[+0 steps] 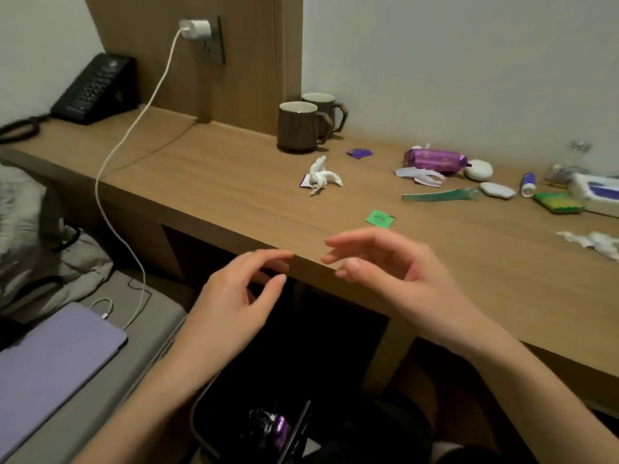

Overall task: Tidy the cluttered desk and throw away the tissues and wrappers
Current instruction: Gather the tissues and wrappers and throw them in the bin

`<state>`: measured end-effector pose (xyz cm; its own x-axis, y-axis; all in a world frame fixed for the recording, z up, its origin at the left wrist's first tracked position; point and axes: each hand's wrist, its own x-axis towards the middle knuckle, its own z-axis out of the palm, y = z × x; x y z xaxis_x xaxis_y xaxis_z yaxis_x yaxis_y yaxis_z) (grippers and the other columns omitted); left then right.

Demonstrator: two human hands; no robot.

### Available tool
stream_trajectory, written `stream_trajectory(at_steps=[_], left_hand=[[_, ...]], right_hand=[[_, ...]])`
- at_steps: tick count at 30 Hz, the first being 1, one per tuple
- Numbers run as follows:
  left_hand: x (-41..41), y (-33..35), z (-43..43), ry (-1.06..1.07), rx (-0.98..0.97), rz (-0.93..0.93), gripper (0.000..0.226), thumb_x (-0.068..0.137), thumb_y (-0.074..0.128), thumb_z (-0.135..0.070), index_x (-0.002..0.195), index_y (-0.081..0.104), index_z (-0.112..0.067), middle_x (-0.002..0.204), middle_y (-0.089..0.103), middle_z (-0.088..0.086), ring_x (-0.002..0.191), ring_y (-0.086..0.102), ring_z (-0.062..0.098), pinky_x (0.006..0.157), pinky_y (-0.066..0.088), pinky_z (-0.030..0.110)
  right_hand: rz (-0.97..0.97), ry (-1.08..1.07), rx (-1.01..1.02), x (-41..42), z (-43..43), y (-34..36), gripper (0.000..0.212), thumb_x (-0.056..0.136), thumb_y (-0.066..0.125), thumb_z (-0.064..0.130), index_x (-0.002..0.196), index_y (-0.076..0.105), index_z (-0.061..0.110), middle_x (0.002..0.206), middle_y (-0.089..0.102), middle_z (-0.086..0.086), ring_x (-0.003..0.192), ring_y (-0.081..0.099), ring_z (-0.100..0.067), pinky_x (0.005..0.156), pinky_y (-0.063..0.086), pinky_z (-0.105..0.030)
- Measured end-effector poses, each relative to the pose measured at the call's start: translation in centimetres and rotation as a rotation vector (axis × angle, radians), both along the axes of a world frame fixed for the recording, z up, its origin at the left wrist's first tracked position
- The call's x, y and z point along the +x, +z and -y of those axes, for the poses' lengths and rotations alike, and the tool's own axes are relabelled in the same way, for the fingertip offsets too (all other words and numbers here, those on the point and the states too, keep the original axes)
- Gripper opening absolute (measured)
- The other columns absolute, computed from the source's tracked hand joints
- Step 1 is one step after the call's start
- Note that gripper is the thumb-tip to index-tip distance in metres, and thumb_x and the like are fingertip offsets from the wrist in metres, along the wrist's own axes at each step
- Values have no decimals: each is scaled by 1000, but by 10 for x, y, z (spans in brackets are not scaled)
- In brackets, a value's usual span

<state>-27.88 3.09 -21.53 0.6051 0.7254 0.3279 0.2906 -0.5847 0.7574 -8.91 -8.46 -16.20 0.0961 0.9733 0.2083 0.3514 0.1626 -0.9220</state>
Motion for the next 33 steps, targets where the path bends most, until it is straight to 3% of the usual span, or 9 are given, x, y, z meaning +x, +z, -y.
stream_trajectory(at_steps=[5, 11, 14, 16, 18, 25, 30, 33], left_hand=[[37, 49, -13, 17, 33, 99, 32, 90, 56, -30, 121, 55, -41, 108, 61, -21, 97, 58, -2, 75, 48, 18], [96, 37, -72, 127, 21, 114, 41, 89, 58, -30, 129, 48, -32, 128, 51, -6, 109, 50, 5, 90, 44, 27], [119, 22, -103, 176, -1, 47, 54, 86, 62, -36, 136, 43, -27, 135, 44, 1, 123, 43, 15, 100, 38, 34], [131, 17, -115, 201, 21, 5, 60, 84, 64, -40, 138, 41, -26, 137, 45, 2, 127, 40, 18, 100, 35, 34], [142, 14, -123, 208, 75, -40, 62, 84, 65, -40, 139, 41, -28, 137, 47, 1, 127, 40, 19, 96, 34, 30], [168, 10, -137, 255, 266, -224, 56, 83, 63, -46, 135, 46, -35, 132, 54, -1, 121, 40, 24, 94, 33, 38], [170, 6, -136, 227, 298, -157, 44, 88, 61, -26, 131, 50, -32, 123, 60, -3, 116, 45, 19, 89, 29, 30], [167, 7, -132, 171, 283, -81, 43, 89, 61, -18, 130, 53, -26, 118, 63, -2, 113, 47, 15, 91, 34, 26]], right_hand=[[107, -228, 65, 46, -6, 14, 23, 92, 58, 17, 113, 65, 24, 102, 71, 10, 95, 65, -8, 83, 55, -26], [281, -375, -76, 94, -42, -2, 27, 93, 58, 21, 120, 61, 22, 116, 60, 8, 90, 56, 2, 61, 46, -4], [371, -327, -170, 110, -62, -14, 36, 90, 63, 30, 125, 58, 24, 127, 57, 4, 100, 58, -4, 76, 50, -13], [453, -285, -216, 116, -72, -18, 43, 87, 65, 36, 127, 56, 26, 130, 55, 2, 113, 53, -9, 95, 48, -26], [563, -261, -252, 119, -78, -21, 47, 85, 66, 41, 128, 55, 28, 129, 51, 3, 120, 46, -12, 103, 43, -34], [607, -324, -135, 117, -79, -34, 35, 88, 62, 38, 122, 62, 26, 112, 48, 4, 111, 40, -11, 96, 40, -25], [602, -320, -120, 118, -77, -34, 30, 88, 63, 37, 116, 63, 26, 113, 51, 4, 111, 42, -11, 94, 40, -24], [653, -334, -165, 121, -77, -32, 41, 86, 64, 41, 124, 60, 25, 119, 56, 1, 113, 44, -14, 98, 42, -32]])
